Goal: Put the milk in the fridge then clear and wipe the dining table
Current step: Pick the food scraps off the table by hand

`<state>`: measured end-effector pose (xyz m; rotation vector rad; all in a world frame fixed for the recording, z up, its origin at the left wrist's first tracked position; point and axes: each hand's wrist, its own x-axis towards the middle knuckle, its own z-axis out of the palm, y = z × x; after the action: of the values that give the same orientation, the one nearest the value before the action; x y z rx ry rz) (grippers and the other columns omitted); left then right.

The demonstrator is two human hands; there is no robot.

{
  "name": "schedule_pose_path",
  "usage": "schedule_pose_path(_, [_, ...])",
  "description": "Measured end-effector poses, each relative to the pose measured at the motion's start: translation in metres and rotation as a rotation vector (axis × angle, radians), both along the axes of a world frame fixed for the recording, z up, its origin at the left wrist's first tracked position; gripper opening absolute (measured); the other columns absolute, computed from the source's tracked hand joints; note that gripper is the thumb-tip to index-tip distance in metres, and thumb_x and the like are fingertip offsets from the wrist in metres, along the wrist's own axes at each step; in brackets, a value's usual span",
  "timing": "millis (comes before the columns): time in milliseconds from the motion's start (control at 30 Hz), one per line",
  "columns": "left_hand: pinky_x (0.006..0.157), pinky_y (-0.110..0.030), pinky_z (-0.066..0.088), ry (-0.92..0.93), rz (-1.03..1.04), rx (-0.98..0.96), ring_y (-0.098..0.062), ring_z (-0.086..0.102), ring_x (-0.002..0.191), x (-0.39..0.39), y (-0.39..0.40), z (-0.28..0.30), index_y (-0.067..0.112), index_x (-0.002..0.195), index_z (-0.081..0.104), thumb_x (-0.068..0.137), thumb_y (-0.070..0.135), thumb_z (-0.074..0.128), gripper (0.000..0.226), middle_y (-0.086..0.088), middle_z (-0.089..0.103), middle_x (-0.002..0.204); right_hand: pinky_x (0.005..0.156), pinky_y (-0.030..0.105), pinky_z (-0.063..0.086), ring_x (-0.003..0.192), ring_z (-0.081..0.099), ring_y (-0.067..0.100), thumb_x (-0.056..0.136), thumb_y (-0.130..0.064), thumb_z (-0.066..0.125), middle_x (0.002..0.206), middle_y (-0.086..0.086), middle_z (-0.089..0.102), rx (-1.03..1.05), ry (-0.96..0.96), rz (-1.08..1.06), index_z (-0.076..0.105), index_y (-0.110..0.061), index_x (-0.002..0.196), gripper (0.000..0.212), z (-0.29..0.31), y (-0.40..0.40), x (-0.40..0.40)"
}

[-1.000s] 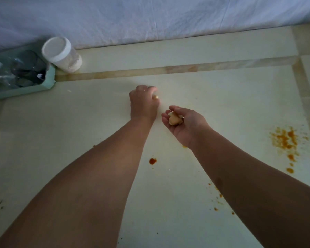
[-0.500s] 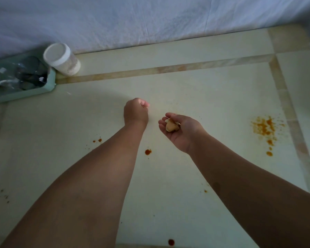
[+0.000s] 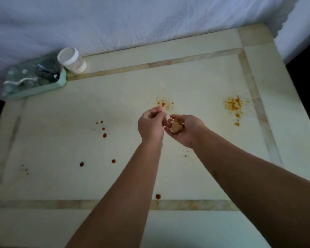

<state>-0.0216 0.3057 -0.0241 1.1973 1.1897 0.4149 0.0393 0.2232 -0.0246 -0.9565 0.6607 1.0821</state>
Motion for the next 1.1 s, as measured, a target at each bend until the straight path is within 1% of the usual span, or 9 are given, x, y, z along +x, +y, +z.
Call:
schedule_pose_path(133, [0.083,-0.024,0.057,0.074,-0.234,0.196,-0.006,0.07,0.085,-0.013,-0.063,0.019,0.023,0.09,0.073,0.08,0.014,0.073,0.014,0.008,0.074,0.089,0.065,0.038,0.061,0.095,0.072,0.032,0.094,-0.001,0.048,0.106,0.024,0.071,0.002,-0.003,-0.055,0.061,0.008,0.118,0.029,0.013,-0.045,-0.016])
schedule_pose_path(200, [0.084,-0.025,0.057,0.082,-0.301,0.237,-0.004,0.069,0.086,-0.018,-0.092,0.029,0.024,0.091,0.074,0.081,0.019,0.073,0.011,0.01,0.074,0.089,0.05,0.028,0.056,0.059,0.067,0.021,0.095,-0.002,0.046,0.073,0.014,0.068,-0.001,-0.018,-0.058,0.065,0.004,0.095,0.02,0.021,-0.072,-0.023])
schedule_pose_path(267, [0.086,-0.026,0.057,0.079,-0.354,0.284,-0.003,0.069,0.087,-0.023,-0.119,0.038,0.024,0.095,0.074,0.084,0.019,0.07,0.013,0.011,0.073,0.091,0.045,0.024,0.051,0.049,0.052,0.015,0.097,-0.004,0.044,0.06,0.008,0.056,-0.015,-0.037,-0.078,0.062,-0.003,0.08,0.025,0.026,-0.098,-0.028])
schedule_pose_path(433, [0.091,-0.027,0.055,0.05,-0.474,0.396,-0.003,0.068,0.09,-0.039,-0.185,0.054,0.022,0.101,0.073,0.087,0.002,0.058,0.029,0.01,0.073,0.096,0.051,0.023,0.054,0.062,0.053,0.016,0.097,-0.006,0.044,0.068,0.008,0.061,0.015,-0.075,-0.092,0.064,-0.004,0.077,0.029,0.036,-0.16,-0.037])
schedule_pose_path(533, [0.089,-0.025,0.056,0.035,-0.505,0.474,0.0,0.067,0.09,-0.048,-0.22,0.062,0.023,0.103,0.073,0.087,0.002,0.055,0.033,0.011,0.073,0.096,0.045,0.021,0.052,0.056,0.057,0.015,0.096,-0.005,0.047,0.065,0.008,0.063,0.049,-0.075,-0.114,0.063,-0.004,0.077,0.025,0.039,-0.193,-0.041])
schedule_pose_path(667, [0.089,-0.028,0.056,-0.011,-0.508,0.529,-0.002,0.067,0.093,-0.057,-0.259,0.066,0.025,0.103,0.072,0.086,0.0,0.049,0.037,0.012,0.073,0.098,0.053,0.025,0.057,0.068,0.057,0.017,0.097,-0.009,0.048,0.074,0.008,0.061,0.05,-0.084,-0.092,0.064,-0.005,0.083,0.022,0.039,-0.231,-0.043])
schedule_pose_path(767, [0.086,-0.023,0.055,0.012,-0.497,0.587,0.001,0.064,0.092,-0.061,-0.283,0.065,0.026,0.103,0.071,0.084,0.0,0.051,0.037,0.013,0.071,0.098,0.048,0.025,0.055,0.058,0.06,0.018,0.097,-0.009,0.047,0.07,0.009,0.061,0.068,-0.073,-0.088,0.062,-0.002,0.081,0.023,0.038,-0.256,-0.042])
schedule_pose_path(933, [0.081,-0.024,0.055,0.059,-0.47,0.597,0.001,0.063,0.089,-0.069,-0.3,0.057,0.03,0.099,0.069,0.085,0.004,0.054,0.034,0.013,0.069,0.099,0.077,0.04,0.057,0.082,0.046,0.025,0.088,-0.001,0.048,0.094,0.016,0.047,0.079,-0.093,-0.039,0.055,0.0,0.091,0.009,0.035,-0.28,-0.04])
schedule_pose_path(1100, [0.081,-0.028,0.057,0.058,-0.482,0.542,-0.002,0.066,0.088,-0.074,-0.309,0.057,0.03,0.1,0.069,0.085,0.003,0.052,0.034,0.012,0.071,0.096,0.061,0.037,0.059,0.088,0.057,0.033,0.089,0.004,0.044,0.11,0.027,0.058,0.075,-0.122,-0.006,0.056,0.012,0.116,0.032,0.038,-0.295,-0.044])
